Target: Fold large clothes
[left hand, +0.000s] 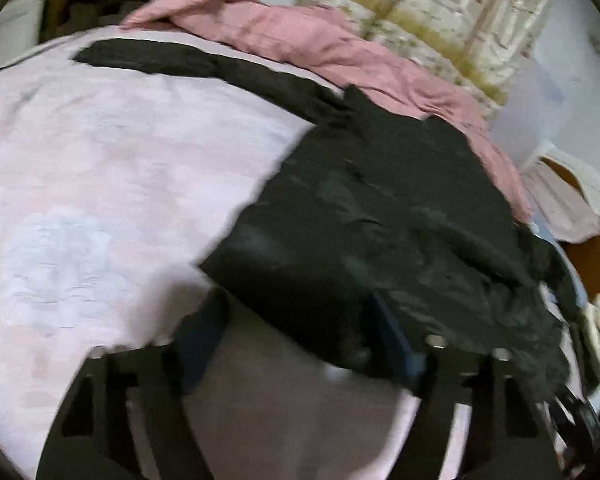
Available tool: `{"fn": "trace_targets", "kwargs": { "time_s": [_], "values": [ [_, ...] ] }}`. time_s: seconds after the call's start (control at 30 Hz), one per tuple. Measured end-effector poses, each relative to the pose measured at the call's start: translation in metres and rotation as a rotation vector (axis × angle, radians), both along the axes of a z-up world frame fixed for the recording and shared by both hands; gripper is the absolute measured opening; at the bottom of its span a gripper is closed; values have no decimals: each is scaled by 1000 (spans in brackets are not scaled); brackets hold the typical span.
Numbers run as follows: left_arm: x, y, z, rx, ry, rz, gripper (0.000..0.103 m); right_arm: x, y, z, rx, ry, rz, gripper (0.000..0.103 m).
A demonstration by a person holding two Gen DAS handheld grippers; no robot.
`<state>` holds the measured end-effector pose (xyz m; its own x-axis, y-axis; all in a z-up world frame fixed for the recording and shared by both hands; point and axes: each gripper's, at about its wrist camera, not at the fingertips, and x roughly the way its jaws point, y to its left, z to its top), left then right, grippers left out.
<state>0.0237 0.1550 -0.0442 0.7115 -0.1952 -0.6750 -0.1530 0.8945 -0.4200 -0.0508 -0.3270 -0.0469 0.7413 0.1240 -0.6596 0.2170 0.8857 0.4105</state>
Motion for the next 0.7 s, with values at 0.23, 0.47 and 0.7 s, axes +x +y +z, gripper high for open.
{"fn": "trace_targets", "kwargs": {
  "time_s": [0.23, 0.47, 0.7],
  "values": [
    [3, -4, 0, -138, -26, -78, 27, 15, -22, -6, 138, -21, -18, 45],
    [-31, -13, 33, -44, -115, -73, 7, -11, -7, 16, 40, -109, -20, 14],
    [-57, -35, 47, 196, -104, -54, 36, -36, 0, 27, -130, -73, -40, 30]
  ]
}}
